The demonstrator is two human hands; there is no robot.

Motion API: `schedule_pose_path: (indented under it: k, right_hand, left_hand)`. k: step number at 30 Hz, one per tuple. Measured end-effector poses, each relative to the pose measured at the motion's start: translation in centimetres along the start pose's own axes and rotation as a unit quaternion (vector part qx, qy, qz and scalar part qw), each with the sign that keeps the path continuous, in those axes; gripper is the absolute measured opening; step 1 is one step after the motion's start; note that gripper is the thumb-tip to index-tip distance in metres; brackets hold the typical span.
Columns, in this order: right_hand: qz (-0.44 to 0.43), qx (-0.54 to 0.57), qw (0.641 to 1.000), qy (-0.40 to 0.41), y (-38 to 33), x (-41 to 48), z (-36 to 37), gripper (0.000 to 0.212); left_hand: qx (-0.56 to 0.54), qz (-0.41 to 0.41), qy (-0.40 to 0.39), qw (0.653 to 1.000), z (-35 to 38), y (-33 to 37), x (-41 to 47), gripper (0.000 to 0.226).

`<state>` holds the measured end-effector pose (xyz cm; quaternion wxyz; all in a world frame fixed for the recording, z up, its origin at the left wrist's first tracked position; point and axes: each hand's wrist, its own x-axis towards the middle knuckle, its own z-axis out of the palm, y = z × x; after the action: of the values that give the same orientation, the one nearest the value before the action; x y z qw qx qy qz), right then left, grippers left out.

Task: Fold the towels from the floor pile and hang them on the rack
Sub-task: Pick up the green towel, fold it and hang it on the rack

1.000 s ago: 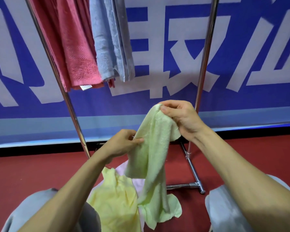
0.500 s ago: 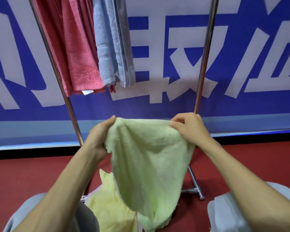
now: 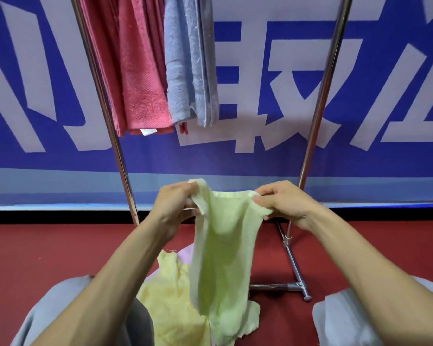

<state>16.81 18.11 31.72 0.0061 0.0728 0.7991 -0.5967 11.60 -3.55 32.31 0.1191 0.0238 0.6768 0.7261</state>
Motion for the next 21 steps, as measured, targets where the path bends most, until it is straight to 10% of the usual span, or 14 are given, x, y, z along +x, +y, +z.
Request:
schedule_pose_path:
  k: [21]
  right_hand:
    - [-0.141,-0.216,0.966,-0.001,0.4,-0.6,3.9,0.022]
  left_hand:
    - [-0.02,-0.045,-0.051,0.997,2.5,-2.1,-0.8,0.014]
